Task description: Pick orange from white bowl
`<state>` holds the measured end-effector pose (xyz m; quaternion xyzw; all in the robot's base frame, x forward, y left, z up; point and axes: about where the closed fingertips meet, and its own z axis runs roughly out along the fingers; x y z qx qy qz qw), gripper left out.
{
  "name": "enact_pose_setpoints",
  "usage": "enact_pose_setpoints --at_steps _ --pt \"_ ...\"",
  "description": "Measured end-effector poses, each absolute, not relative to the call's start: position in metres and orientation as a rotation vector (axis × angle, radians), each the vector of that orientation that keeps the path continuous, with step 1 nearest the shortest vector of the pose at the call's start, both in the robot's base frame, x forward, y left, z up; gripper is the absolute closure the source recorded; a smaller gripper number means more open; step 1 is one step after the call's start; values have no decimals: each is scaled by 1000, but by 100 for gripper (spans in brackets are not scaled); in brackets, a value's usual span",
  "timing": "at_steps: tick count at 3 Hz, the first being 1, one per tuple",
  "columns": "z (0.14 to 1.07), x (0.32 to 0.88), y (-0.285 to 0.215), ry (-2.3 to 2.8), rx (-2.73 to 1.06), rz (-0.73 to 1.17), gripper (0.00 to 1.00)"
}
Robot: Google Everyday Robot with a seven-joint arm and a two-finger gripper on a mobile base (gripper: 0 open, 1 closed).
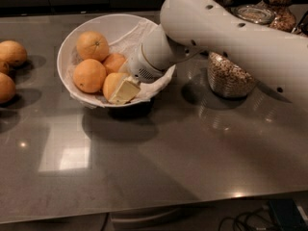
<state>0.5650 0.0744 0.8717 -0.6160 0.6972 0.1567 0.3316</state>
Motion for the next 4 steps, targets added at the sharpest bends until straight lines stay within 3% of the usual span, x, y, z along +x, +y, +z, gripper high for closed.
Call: enact_pose_setpoints --at_steps 4 --pt "952 534 71 1625 -1559 520 100"
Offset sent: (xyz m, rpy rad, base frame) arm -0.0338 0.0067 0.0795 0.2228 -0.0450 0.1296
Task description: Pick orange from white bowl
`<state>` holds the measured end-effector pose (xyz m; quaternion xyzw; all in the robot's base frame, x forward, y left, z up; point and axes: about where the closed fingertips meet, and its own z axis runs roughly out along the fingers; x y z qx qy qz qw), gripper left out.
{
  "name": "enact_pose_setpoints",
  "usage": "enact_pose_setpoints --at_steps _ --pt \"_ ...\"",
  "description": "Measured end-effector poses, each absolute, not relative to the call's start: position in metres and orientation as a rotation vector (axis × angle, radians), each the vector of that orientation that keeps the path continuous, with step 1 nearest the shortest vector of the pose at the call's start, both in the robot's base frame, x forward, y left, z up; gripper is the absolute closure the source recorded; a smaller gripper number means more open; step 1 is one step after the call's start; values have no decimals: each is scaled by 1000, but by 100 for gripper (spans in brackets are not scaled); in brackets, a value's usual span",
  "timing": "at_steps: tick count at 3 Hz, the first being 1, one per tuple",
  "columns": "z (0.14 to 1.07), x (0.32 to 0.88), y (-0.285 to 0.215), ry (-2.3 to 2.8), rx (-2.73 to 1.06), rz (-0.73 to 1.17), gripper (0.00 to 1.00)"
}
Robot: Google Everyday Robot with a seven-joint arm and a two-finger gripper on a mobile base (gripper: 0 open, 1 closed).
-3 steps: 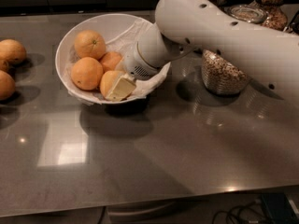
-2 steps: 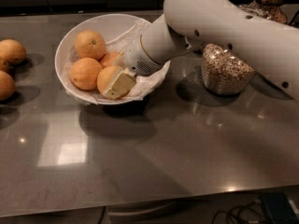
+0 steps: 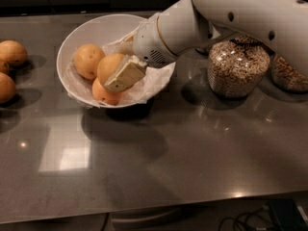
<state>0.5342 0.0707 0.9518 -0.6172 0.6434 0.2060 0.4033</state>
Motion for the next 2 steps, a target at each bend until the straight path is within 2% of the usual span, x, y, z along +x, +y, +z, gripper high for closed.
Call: enact_pose_setpoints --at_steps 2 --pt "973 542 56 1605 -1535 453 100"
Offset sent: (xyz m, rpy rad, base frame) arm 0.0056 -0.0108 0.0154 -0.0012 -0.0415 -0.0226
